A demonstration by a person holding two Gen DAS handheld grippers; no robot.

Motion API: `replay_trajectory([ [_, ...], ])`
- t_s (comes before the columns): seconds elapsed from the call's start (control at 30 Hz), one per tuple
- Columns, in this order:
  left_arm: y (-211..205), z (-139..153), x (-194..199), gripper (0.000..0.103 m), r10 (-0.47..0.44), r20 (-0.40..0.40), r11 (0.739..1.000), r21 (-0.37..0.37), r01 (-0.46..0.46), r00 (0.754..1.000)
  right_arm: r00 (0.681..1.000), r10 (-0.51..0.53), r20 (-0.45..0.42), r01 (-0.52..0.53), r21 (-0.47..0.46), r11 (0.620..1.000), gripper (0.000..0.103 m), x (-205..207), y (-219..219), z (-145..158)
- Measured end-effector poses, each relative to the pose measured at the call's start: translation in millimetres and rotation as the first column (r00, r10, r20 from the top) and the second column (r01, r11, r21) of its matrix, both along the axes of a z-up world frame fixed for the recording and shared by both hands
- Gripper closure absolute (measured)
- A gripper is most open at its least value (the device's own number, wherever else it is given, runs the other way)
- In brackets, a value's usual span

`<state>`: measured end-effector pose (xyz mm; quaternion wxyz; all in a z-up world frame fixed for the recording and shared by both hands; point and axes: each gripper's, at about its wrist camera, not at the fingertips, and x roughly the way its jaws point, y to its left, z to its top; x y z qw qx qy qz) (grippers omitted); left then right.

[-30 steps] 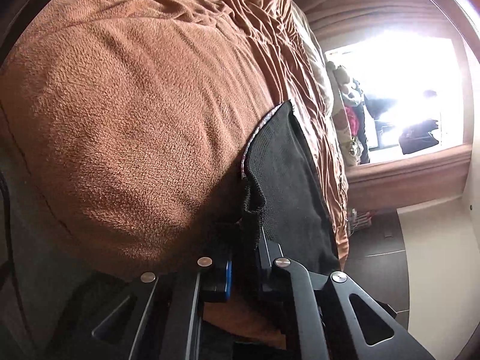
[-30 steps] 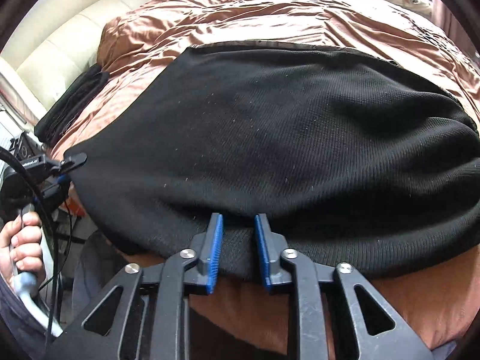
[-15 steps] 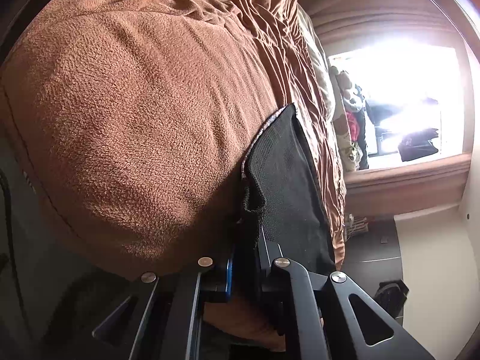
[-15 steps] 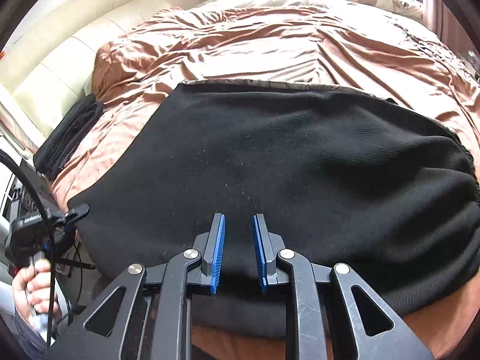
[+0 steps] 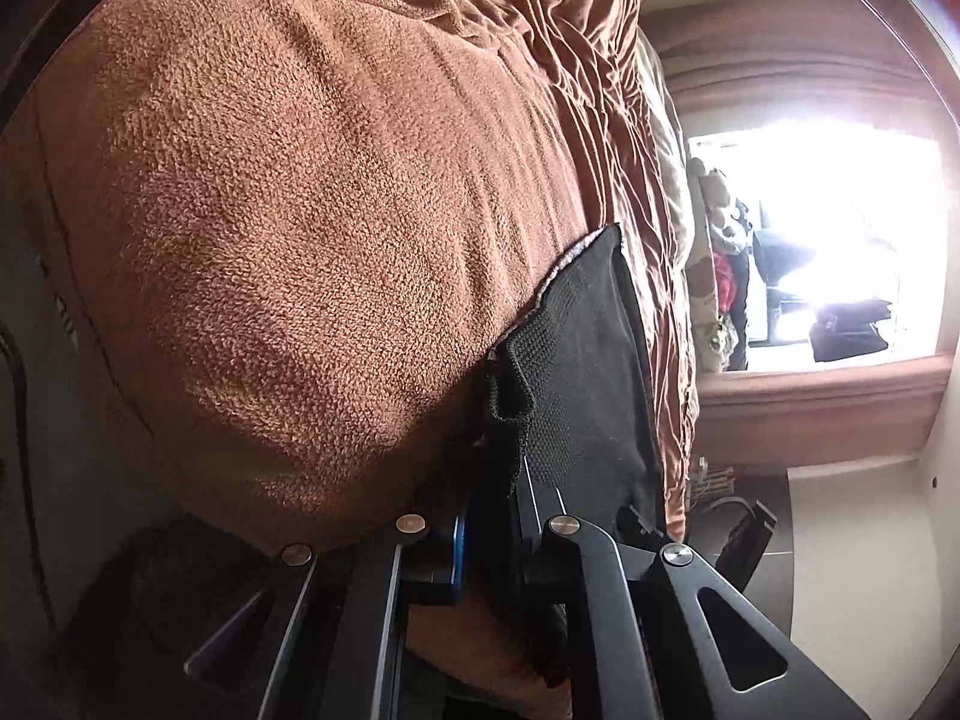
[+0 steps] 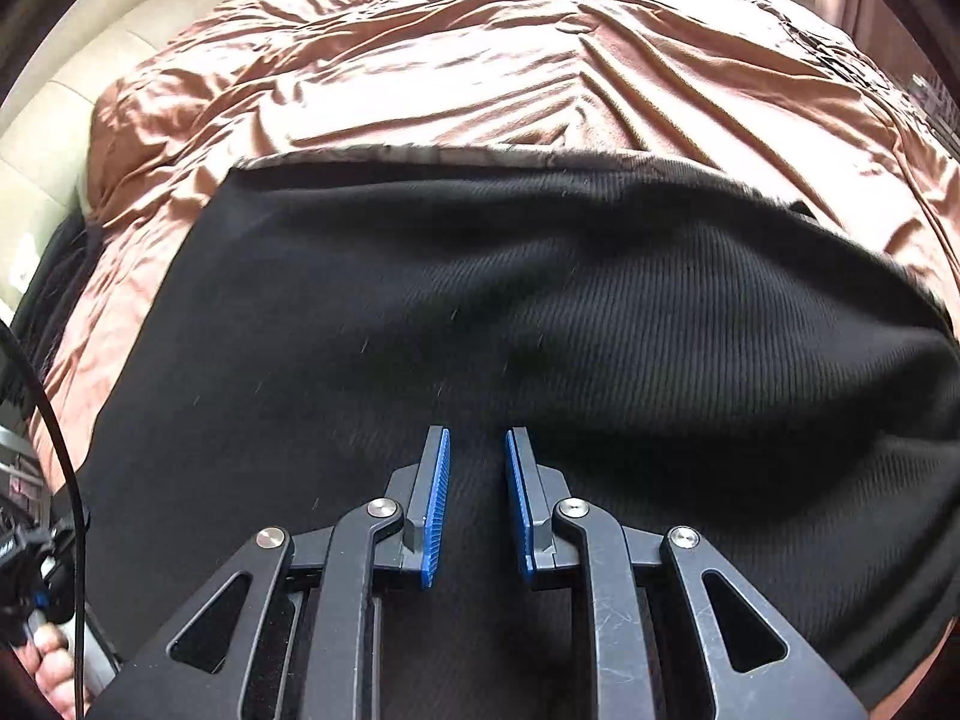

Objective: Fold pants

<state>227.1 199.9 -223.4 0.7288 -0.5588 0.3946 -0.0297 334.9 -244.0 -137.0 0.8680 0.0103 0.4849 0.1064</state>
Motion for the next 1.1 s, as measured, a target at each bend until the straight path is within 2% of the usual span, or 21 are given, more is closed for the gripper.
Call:
replay_trajectory([
  [0.37, -2, -3, 0, 0.092, 0.046, -0.037, 0.999, -0.025, -0.046, 0.998, 1.000, 0.011, 0.003, -0.011, -0.045, 0.999, 0.087, 54, 15, 0],
  [0.6, -7, 2, 1, 0.092, 0.054, -0.045, 0.999, 0.005, -0.054, 0.998, 1.000, -0.006, 0.006, 0.006, -0.024, 1.000, 0.090, 84, 14, -2],
  [0.73, -6, 0, 5, 0.091, 0.050, -0.046, 0.999, -0.003, -0.050, 0.998, 1.000, -0.026, 0.009, 0.026, -0.010, 1.000, 0.090, 99, 12, -5],
  [0.97, -8, 4, 7, 0.092, 0.056, -0.038, 0.998, 0.026, -0.055, 0.998, 1.000, -0.027, -0.007, 0.026, -0.006, 1.000, 0.090, 111, 13, -4],
  [1.1, -5, 6, 4, 0.092, 0.052, -0.018, 0.999, 0.014, -0.052, 0.998, 1.000, -0.007, -0.030, 0.007, 0.026, 1.000, 0.090, 96, 10, 3],
])
